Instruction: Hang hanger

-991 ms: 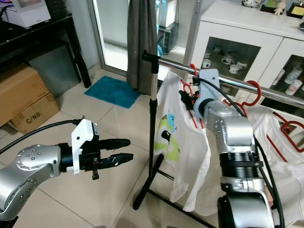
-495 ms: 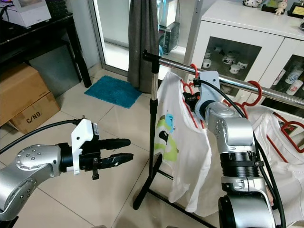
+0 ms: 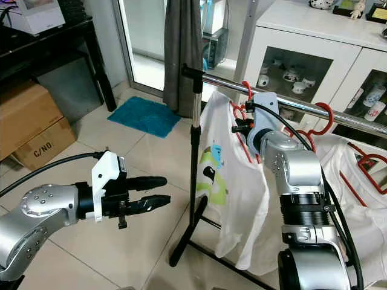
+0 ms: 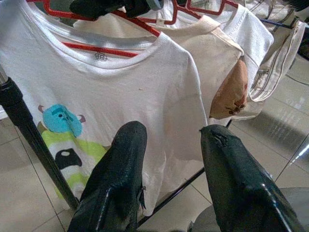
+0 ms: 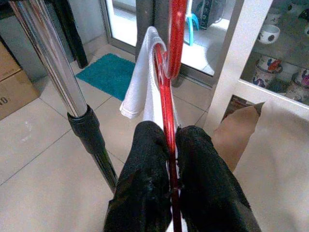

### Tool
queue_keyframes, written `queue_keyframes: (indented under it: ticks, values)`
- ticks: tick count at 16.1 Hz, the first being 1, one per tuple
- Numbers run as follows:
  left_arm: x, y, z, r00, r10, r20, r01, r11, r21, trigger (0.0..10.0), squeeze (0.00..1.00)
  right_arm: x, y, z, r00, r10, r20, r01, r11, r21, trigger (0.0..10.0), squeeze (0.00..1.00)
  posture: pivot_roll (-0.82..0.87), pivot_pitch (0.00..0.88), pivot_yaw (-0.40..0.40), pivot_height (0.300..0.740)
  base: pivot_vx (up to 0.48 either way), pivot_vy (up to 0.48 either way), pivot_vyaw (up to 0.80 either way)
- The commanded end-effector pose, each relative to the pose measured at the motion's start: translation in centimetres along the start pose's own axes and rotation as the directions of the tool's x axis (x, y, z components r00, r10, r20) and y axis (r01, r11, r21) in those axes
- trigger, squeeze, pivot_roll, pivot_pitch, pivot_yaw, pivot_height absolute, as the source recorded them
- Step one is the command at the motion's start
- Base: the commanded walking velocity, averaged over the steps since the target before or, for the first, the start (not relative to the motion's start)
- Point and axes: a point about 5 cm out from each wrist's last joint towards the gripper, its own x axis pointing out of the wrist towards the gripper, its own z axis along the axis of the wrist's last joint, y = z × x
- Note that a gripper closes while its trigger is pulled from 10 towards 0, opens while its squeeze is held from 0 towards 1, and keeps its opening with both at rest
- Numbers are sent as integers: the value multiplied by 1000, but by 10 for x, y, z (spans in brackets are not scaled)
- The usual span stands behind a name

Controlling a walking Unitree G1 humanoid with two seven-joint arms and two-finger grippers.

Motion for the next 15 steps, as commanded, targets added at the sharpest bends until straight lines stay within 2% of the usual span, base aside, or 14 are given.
queue_keyframes:
  ticks: [1,7,8,9,10,12,15]
  values:
    - [2,0,1,1000,-8,-6,8,1000,12,10000,0,-1,0,0,1000,0,4,0,1000,-12,0,0,-73,0,14,740,0,0,0]
    - [2,2,1,1000,24,7,-24,1000,13,10000,0,-2,-2,4,999,-3,36,3,1000,-1,0,0,-73,0,15,740,0,0,0]
    - [3,4,1,998,57,14,-57,998,13,10000,0,-4,-2,7,998,-2,65,2,1000,-6,0,0,-72,0,15,740,0,0,0]
    - [4,13,-1,982,189,30,-190,981,31,10000,0,-10,-1,13,991,4,133,-5,1000,13,0,0,-72,0,17,740,0,0,0]
    - [3,21,-2,952,301,57,-302,953,14,10000,0,-19,-1,18,979,8,206,-7,1000,-4,0,0,-73,0,19,740,0,0,0]
    - [2,24,-3,935,348,75,-348,937,-5,10000,0,-26,0,18,970,19,243,-14,1000,-22,0,0,-74,0,20,740,0,0,0]
    - [-1,23,-11,902,425,72,-424,905,-23,10000,0,-43,11,6,952,67,299,-32,992,-119,0,0,-79,0,18,740,0,0,0]
